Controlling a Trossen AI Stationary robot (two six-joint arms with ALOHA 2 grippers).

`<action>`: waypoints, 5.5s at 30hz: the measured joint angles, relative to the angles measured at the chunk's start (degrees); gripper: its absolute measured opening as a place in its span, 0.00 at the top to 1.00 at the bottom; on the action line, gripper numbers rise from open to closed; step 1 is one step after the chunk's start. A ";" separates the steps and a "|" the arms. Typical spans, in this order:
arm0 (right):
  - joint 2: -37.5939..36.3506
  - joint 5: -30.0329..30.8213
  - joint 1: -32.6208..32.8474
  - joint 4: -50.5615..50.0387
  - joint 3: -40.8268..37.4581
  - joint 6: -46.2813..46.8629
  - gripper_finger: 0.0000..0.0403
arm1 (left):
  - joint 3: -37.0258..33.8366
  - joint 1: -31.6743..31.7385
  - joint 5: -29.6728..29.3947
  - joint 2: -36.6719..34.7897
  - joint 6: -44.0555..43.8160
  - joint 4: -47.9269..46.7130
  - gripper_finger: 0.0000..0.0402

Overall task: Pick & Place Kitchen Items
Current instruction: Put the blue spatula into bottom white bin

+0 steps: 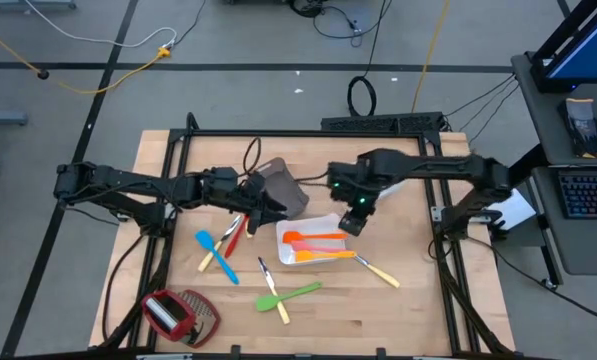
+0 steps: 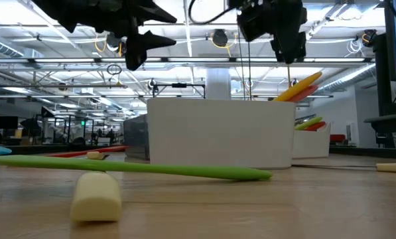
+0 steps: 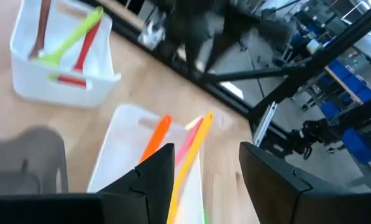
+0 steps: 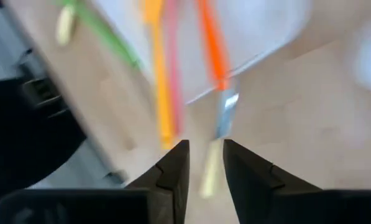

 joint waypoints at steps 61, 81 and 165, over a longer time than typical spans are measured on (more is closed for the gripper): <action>-23.62 33.07 0.00 34.39 -15.61 -26.04 0.97 | -0.02 -28.75 -6.73 0.00 -100.44 -56.66 0.54; -45.98 33.04 0.02 64.81 -45.77 -26.68 0.98 | -0.01 -30.65 -8.15 4.08 -107.94 -55.41 0.54; -46.41 33.02 0.02 64.00 -45.92 -22.54 0.98 | -0.12 -39.05 -41.97 -1.94 -88.13 -43.51 0.95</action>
